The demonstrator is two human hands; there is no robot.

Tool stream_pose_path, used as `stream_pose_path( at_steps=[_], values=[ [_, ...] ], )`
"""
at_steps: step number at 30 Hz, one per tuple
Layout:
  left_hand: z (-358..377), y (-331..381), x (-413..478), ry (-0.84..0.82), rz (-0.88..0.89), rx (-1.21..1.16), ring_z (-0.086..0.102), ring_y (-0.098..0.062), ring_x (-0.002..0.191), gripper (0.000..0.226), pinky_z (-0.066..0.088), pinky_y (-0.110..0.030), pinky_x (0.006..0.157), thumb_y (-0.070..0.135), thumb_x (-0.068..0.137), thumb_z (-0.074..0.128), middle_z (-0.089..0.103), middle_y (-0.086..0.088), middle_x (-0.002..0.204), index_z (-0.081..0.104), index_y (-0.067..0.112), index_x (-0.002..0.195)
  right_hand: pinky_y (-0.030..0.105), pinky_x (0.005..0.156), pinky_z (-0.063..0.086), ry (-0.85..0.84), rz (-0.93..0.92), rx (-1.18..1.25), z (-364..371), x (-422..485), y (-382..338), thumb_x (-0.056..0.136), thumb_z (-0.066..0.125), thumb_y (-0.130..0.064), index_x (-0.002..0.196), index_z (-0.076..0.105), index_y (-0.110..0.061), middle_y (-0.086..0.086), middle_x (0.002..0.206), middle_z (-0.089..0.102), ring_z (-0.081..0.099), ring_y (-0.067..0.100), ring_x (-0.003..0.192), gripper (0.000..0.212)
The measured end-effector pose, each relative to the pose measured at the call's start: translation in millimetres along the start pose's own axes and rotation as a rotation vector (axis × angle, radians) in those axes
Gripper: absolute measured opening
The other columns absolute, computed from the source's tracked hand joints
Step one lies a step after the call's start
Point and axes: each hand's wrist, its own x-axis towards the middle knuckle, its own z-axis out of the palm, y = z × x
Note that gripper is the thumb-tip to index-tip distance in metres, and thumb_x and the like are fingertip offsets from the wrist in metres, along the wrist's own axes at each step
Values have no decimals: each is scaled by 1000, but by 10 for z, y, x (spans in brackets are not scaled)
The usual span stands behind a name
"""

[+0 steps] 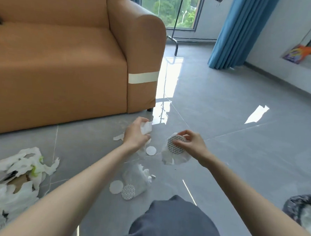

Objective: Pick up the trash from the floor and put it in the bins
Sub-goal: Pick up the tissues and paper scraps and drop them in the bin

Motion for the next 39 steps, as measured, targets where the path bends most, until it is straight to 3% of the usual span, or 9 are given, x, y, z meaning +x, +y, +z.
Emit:
stream_pose_path(
  at_steps=[3,10,17,21,25,28,32,34,39],
  values=[
    [54,603,25,-41,125,-4,50,-21,116,47,37,-23,84,9,80,67,55,-3,129,52,17,125,29,71,54,108,-34,32,-476,-172,-166,76,78,-17,92,64,-16,11,92,70,66,21,80,21],
    [562,1805,-203,-232,302,-29,49,-18,95,50,40,-23,76,7,79,67,56,-8,120,51,19,125,36,82,55,411,-28,75,-1623,-771,-182,79,76,-17,104,60,-12,12,101,66,65,24,92,29],
    [1466,2581,-886,-527,459,-11,52,-22,104,53,40,-22,81,8,80,66,50,-4,112,48,20,128,37,89,51,701,131,0,-2531,-1653,291,81,73,-14,102,53,-15,6,106,60,59,22,97,29],
    [2068,2660,-1352,-696,387,-160,50,-19,91,53,46,-24,67,4,81,64,49,-9,111,46,16,129,27,81,42,778,260,-47,-2742,-2052,636,83,69,-12,115,47,-8,5,109,51,51,17,97,39],
    [2641,2575,-1715,-759,257,-252,58,-25,102,53,49,-29,73,10,82,67,51,-5,120,45,17,130,27,79,38,811,389,-66,-2834,-2376,1011,86,64,-13,120,40,-11,2,114,45,45,16,100,42],
    [2992,2458,-1904,-837,36,-425,59,-23,99,61,54,-31,78,12,82,69,51,-10,126,40,17,135,27,77,38,827,465,-67,-2863,-2551,1317,88,63,-16,120,43,-11,3,116,48,45,16,99,38],
    [3265,2293,-1981,-1002,-108,-489,52,-26,122,98,44,-41,104,31,68,79,42,-9,143,23,19,148,28,67,45,911,474,-51,-2885,-2709,1610,90,61,-17,119,47,-12,4,115,54,53,17,91,32],
    [3282,2235,-1979,-1134,-86,-421,43,-24,133,118,35,-38,111,42,60,82,34,-6,150,10,21,151,31,67,51,964,449,-67,-2911,-2738,1673,91,59,-17,118,48,-15,2,112,56,58,16,84,29],
    [3264,2102,-1832,-1088,114,-265,29,-18,140,72,28,-30,110,15,92,54,24,1,155,15,18,151,20,63,46,1103,321,83,-2938,-2618,1698,90,61,-18,112,50,-16,0,106,61,62,15,87,25]
  ],
)
